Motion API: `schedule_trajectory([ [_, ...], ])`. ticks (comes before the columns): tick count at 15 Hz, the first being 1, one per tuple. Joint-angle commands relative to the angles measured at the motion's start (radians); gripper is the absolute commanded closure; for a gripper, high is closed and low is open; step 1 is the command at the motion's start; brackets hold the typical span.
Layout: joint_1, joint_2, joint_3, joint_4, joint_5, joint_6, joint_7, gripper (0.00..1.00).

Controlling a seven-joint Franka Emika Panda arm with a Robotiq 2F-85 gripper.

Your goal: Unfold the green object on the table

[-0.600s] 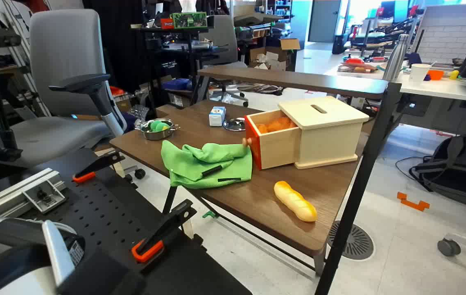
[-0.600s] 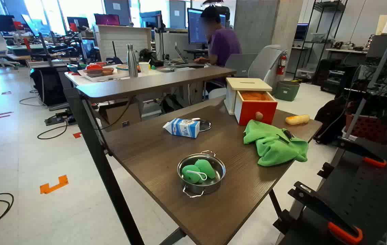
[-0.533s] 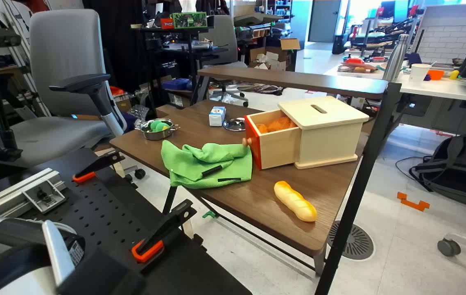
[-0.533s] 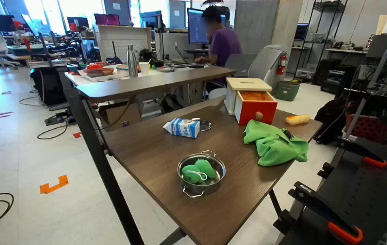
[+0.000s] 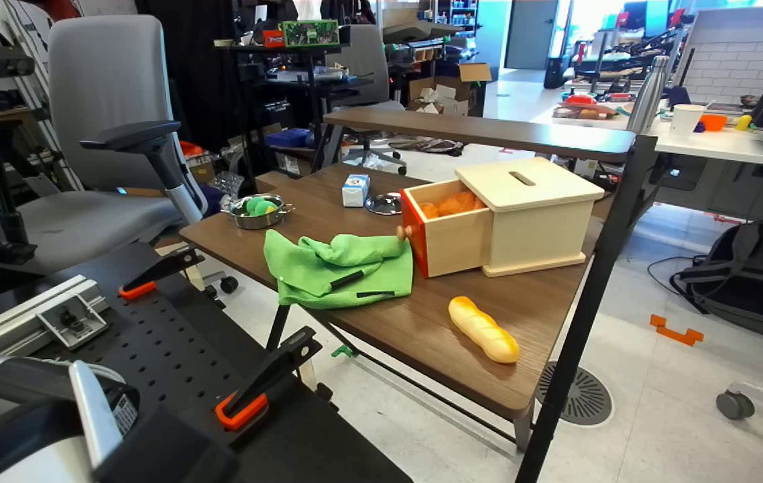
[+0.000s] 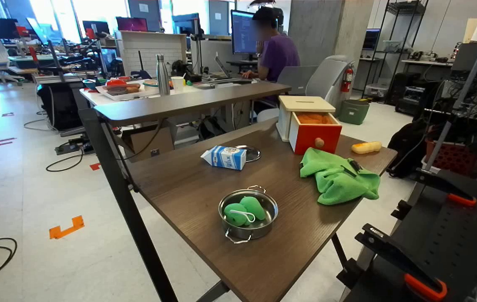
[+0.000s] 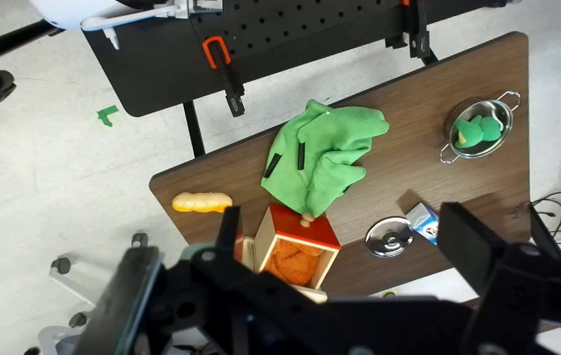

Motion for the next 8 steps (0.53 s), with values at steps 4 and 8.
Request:
schedule_trajectory([
  [4,0.014,0.132,-0.003,-0.008,0.015,0.235,-0.023,0.00],
  [8,0.021,0.301,0.002,0.006,0.023,0.351,-0.012,0.00],
])
